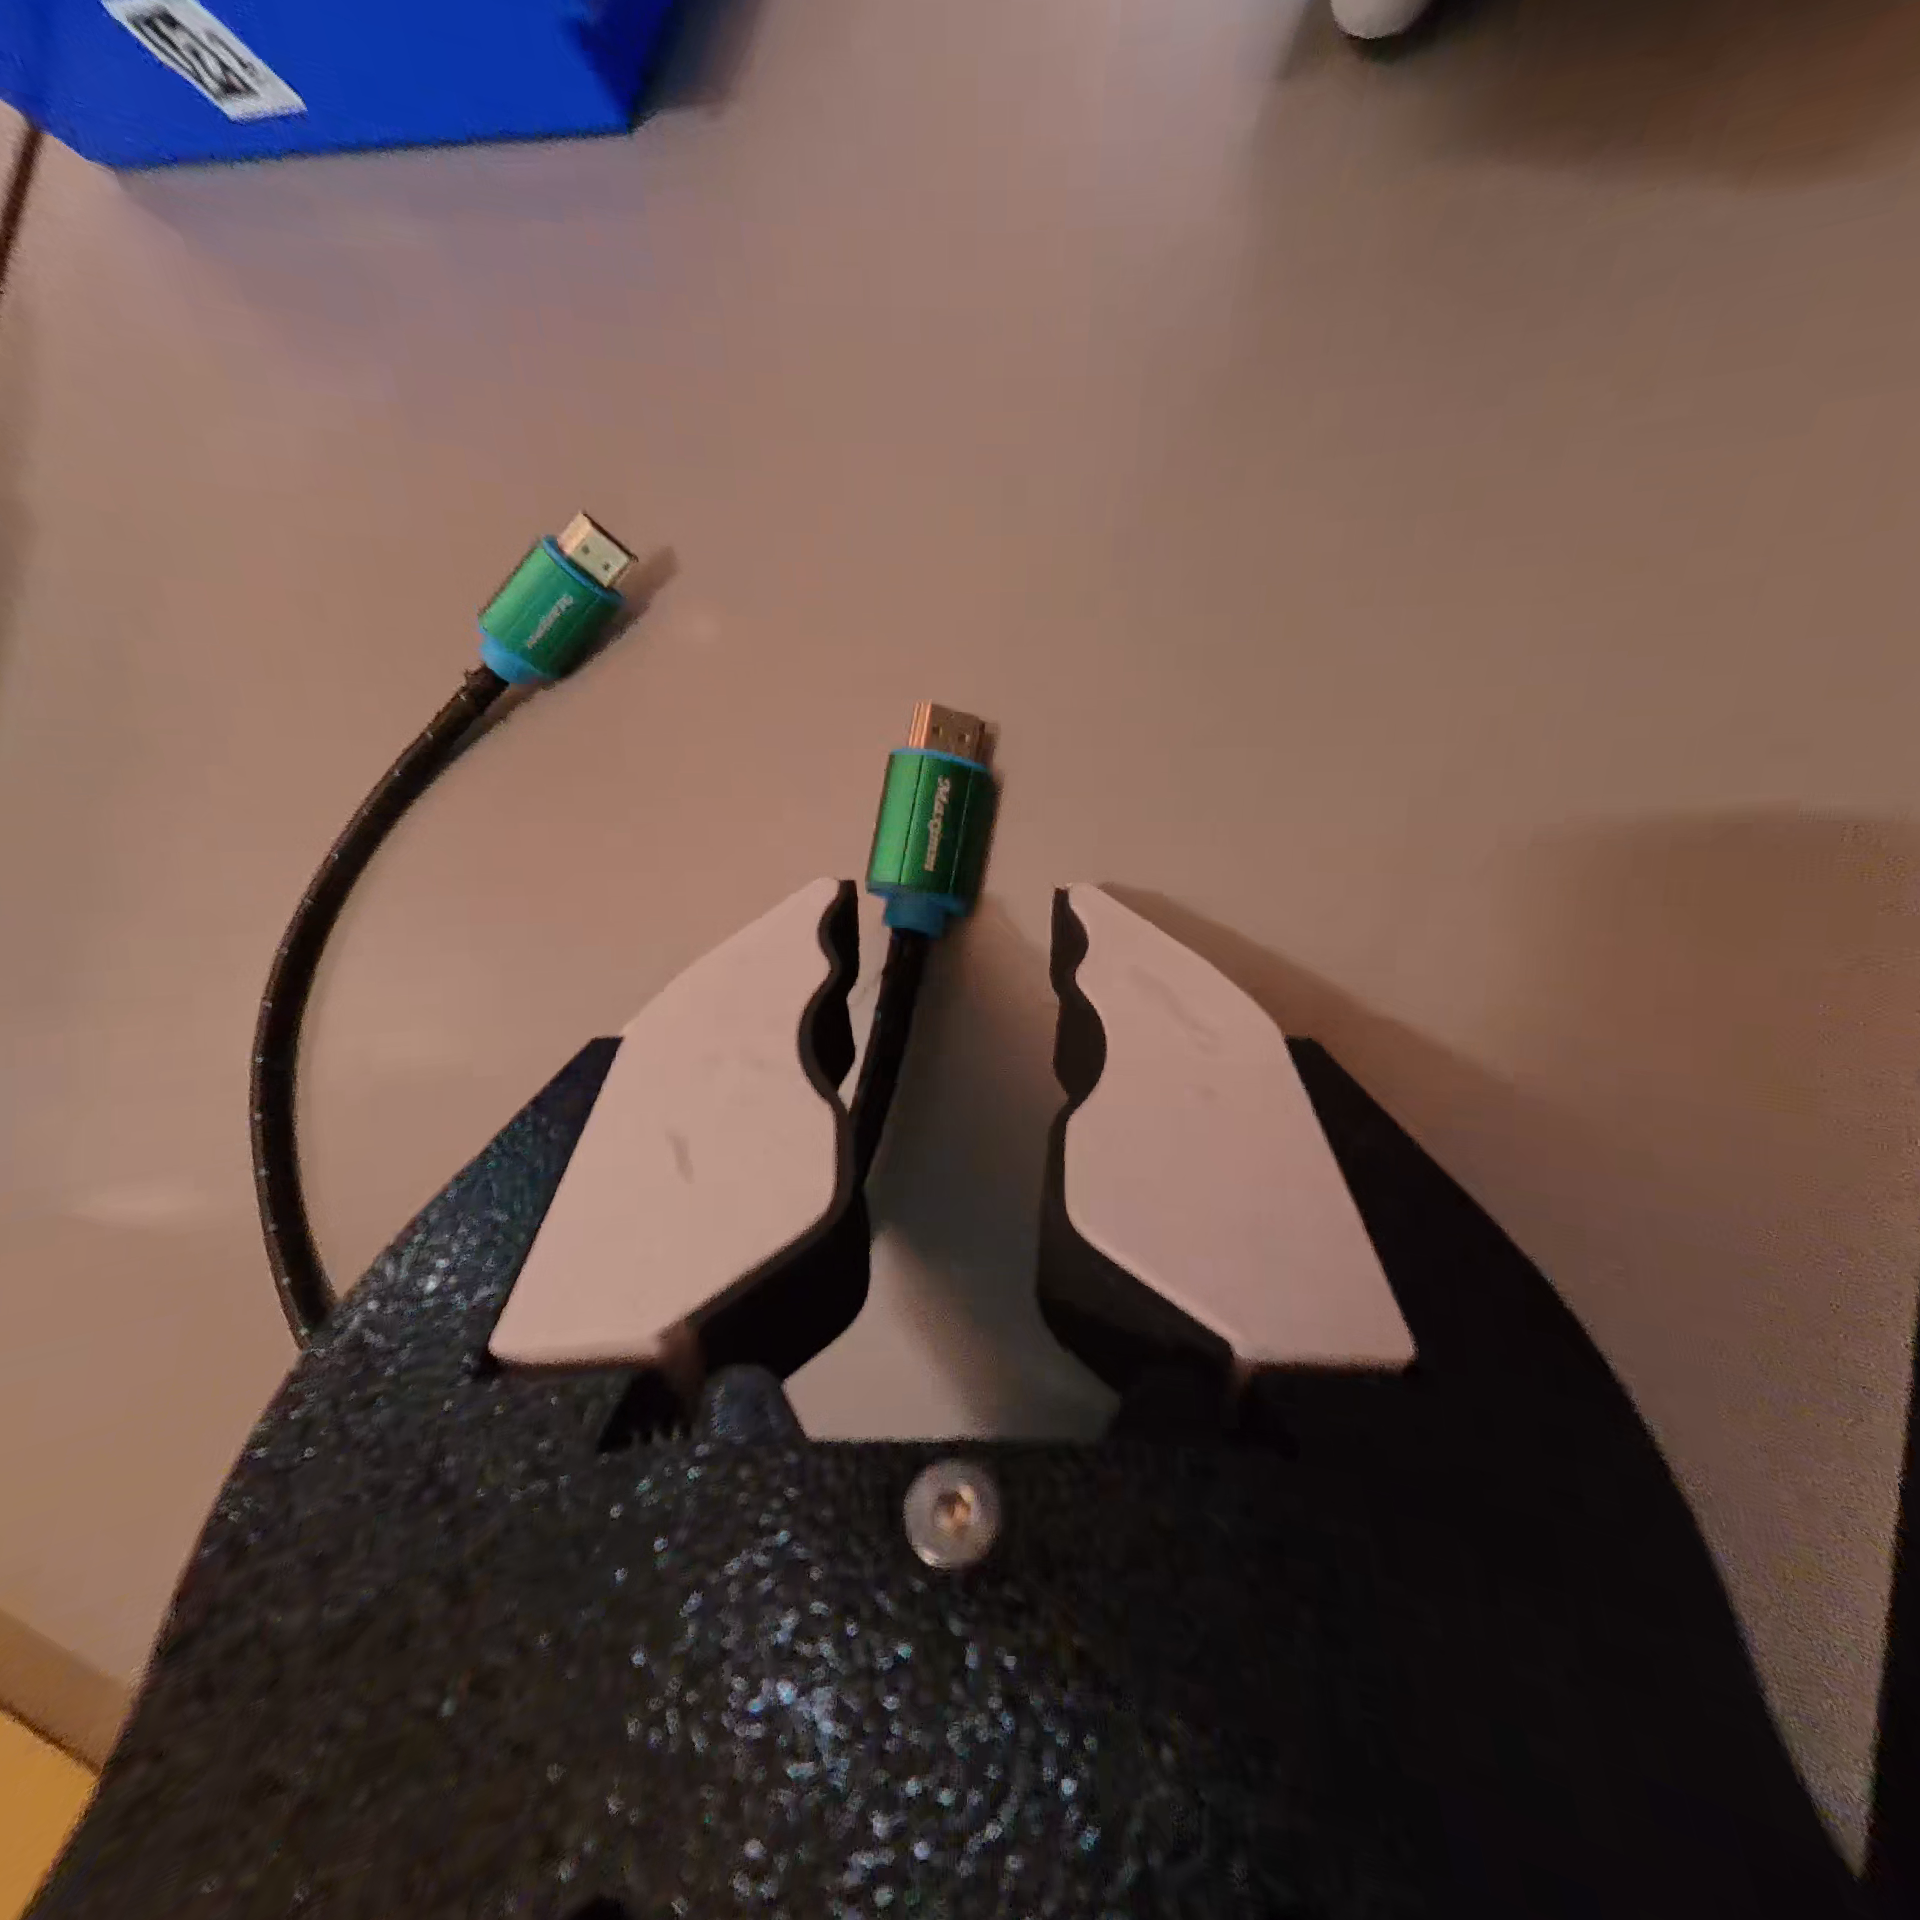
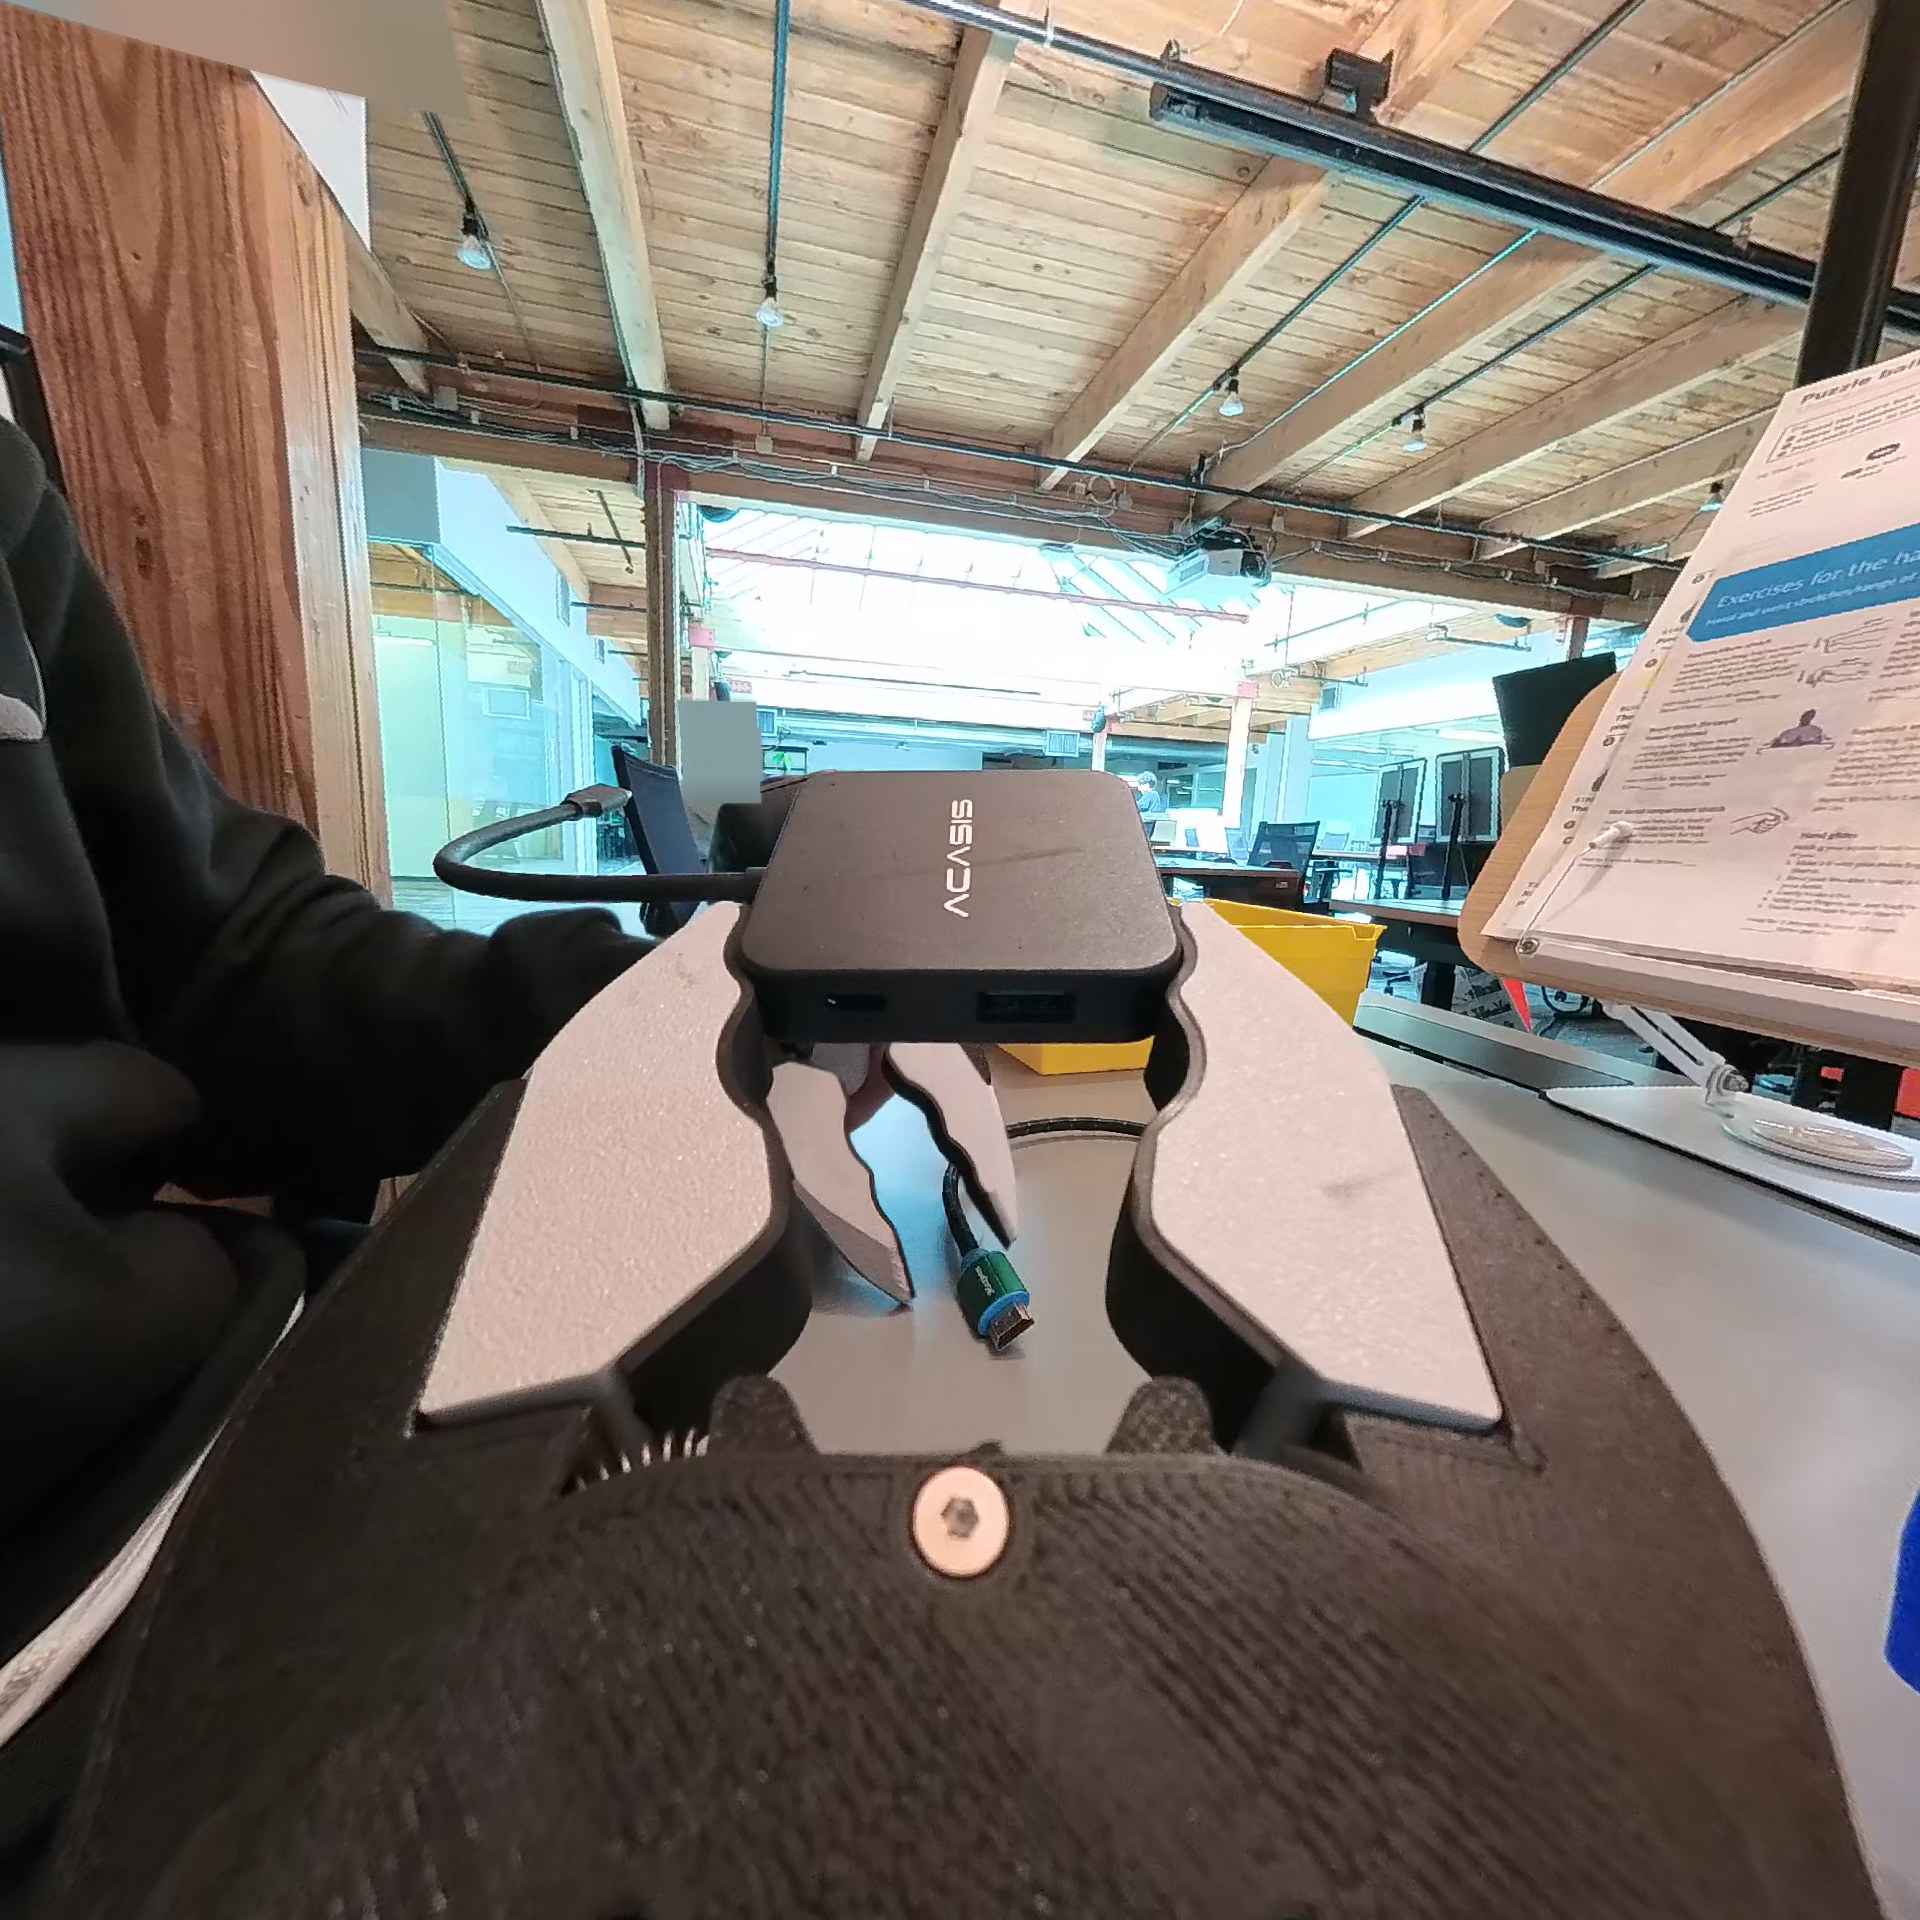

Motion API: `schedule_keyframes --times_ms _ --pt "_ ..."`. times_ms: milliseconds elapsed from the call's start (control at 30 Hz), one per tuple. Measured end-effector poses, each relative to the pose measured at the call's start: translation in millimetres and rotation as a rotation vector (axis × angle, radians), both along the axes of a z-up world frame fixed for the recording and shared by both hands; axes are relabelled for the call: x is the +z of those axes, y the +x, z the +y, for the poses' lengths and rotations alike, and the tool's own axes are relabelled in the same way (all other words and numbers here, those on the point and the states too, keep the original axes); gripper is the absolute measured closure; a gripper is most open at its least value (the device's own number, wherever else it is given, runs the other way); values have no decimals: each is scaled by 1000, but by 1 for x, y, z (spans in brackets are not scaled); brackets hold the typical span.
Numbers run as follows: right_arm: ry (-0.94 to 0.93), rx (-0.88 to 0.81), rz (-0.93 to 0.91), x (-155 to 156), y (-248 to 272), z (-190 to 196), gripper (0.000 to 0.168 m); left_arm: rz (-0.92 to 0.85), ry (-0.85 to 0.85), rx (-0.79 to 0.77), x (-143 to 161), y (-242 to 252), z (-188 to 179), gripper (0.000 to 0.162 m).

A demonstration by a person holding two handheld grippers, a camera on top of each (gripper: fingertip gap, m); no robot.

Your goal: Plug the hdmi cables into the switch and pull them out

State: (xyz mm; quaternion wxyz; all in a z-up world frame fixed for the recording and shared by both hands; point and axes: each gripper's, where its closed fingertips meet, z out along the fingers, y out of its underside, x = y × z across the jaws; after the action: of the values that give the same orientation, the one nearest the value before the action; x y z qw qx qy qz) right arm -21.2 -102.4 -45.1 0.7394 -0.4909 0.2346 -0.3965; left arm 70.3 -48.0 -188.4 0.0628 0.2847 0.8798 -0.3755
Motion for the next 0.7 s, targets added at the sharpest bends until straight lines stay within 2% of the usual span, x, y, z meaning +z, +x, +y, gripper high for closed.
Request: schedule_keyframes --times_ms 100,300,367,467,567,700 --pt "0 1 0 0 0 0 96 34 -24 -13 1 -2 -4 128" --pt "0 2 0 0 0 0 96 180 65 9 -5 -2 -3 136" --pt "0 2 1 0 0 0 96 208 78 5 -5 -3 -3 144" --pt "0 3 2 0 0 0 96 238 83 5 -6 -3 -3 144" --pt "0 2 -2 0 0 0 96 143 18 -40 -1 3 1 136" --pt "2 7 2 0 0 0 96 -58 -35 -66 7 15 10 139"
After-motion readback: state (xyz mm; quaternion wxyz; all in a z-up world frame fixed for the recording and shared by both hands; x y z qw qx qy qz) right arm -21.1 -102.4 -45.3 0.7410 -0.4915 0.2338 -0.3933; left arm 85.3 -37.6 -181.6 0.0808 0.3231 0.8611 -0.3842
